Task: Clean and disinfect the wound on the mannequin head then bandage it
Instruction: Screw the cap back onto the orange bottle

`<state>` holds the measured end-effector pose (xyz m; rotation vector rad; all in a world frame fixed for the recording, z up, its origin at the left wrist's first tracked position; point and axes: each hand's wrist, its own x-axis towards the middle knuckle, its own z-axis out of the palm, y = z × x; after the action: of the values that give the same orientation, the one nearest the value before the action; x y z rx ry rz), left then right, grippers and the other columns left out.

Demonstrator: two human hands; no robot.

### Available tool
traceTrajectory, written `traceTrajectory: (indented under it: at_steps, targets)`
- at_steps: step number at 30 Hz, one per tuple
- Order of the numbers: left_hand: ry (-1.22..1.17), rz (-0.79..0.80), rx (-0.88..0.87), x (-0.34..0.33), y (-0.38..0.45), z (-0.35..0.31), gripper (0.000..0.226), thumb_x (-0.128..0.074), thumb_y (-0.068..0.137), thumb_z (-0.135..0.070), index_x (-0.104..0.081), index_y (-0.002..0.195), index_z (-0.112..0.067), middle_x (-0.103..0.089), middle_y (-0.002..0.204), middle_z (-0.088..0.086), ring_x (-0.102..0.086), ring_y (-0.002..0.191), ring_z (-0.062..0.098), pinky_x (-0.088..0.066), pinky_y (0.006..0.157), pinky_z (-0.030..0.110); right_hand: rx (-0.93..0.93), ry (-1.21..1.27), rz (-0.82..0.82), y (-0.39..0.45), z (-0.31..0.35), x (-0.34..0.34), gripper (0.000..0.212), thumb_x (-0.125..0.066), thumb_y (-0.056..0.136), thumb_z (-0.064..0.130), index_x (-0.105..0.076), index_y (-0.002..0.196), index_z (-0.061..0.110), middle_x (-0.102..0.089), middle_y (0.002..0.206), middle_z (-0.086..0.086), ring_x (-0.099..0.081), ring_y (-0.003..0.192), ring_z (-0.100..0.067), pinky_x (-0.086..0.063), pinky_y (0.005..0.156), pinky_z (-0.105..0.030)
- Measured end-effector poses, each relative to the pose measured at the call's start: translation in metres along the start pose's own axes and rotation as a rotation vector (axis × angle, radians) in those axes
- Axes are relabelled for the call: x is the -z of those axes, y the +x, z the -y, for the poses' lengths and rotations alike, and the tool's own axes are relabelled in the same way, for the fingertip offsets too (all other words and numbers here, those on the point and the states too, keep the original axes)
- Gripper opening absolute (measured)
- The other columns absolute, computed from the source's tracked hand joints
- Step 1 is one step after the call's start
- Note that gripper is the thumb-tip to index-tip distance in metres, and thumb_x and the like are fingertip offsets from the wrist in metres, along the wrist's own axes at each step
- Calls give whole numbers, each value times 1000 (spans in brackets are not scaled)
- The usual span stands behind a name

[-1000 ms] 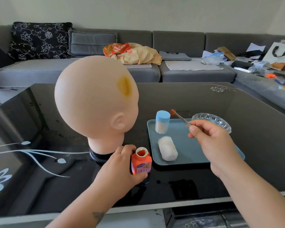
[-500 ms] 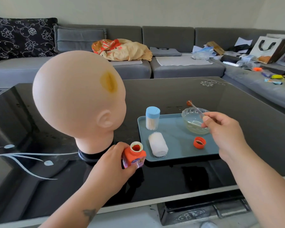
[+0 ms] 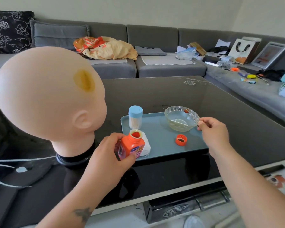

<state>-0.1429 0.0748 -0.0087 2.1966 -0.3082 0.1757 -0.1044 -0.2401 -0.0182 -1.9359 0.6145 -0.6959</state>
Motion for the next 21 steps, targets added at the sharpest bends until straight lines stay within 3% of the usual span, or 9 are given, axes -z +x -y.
traceTrajectory:
  at_steps: [9,14,21]
  targets:
    - [-49,-59,-31,-3,2,-5,40,-74,67,-42,-51,99,-47,-63,99,-17,-57,91,-5,-43,69,17,-20,-112,-6,9,-20,0,14,-55,89,20,-68,88,25,-62,74,9,-52,63,-7,-35,52,-23]
    - [-53,-57,-34,-1,1,-6,39,-73,67,-40,-51,98,-47,-63,98,-17,-56,92,-6,-40,66,10,-12,-147,16,9,-22,-1,13,-55,90,21,-65,88,27,-63,78,8,-57,73,-11,-40,59,-26]
    - [-41,-55,-35,-1,1,-4,41,-75,68,-38,-51,101,-47,-63,99,-17,-56,92,-5,-41,67,13,-25,-160,33,8,-22,-2,14,-54,91,21,-68,95,22,-65,82,5,-59,78,-17,-40,63,-27]
